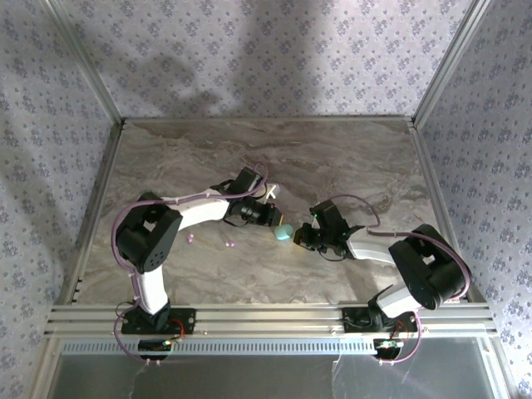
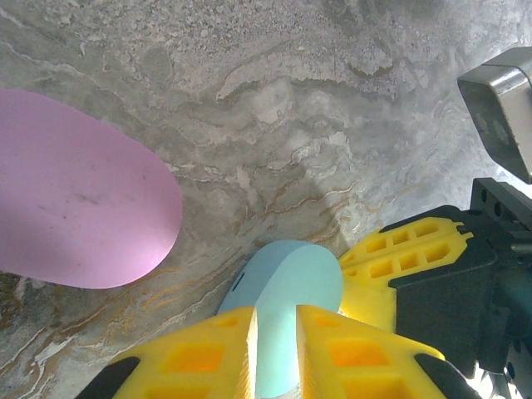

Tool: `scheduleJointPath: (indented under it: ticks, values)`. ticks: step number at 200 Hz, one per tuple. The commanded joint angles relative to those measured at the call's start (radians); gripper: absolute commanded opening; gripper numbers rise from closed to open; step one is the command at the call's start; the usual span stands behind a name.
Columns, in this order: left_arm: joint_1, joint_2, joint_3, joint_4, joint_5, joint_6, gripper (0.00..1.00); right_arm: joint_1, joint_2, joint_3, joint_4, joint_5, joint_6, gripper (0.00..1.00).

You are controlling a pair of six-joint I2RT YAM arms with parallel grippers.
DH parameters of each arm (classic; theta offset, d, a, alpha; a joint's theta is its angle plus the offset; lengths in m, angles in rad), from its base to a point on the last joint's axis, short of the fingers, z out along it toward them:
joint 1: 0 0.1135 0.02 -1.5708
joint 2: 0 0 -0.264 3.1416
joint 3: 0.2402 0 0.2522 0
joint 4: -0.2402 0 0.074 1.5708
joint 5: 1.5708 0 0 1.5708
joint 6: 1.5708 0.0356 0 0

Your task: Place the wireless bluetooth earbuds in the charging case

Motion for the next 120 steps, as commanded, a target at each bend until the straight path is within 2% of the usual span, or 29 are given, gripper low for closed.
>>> scheduleJointPath:
  ticks: [1, 41, 68, 104, 120]
  values:
    - [-0.002, -0.014, -0.013, 0.009, 0.020, 0.008, 0.22, 0.003, 0.008, 0.021, -0.006, 0.012, 0.018, 0.00]
    - [-0.002, -0.103, -0.082, 0.076, -0.012, 0.002, 0.26, 0.010, -0.060, 0.020, -0.082, 0.037, 0.001, 0.00]
    - [-0.002, -0.194, -0.140, 0.120, -0.039, 0.007, 0.33, 0.011, -0.130, 0.040, -0.191, 0.061, -0.041, 0.00]
    - [-0.005, -0.399, -0.242, 0.183, -0.086, 0.015, 0.44, 0.013, -0.230, 0.086, -0.373, 0.115, -0.117, 0.21]
    - [-0.014, -0.501, -0.277, 0.194, -0.121, 0.021, 0.54, 0.013, -0.274, 0.111, -0.448, 0.139, -0.150, 0.34]
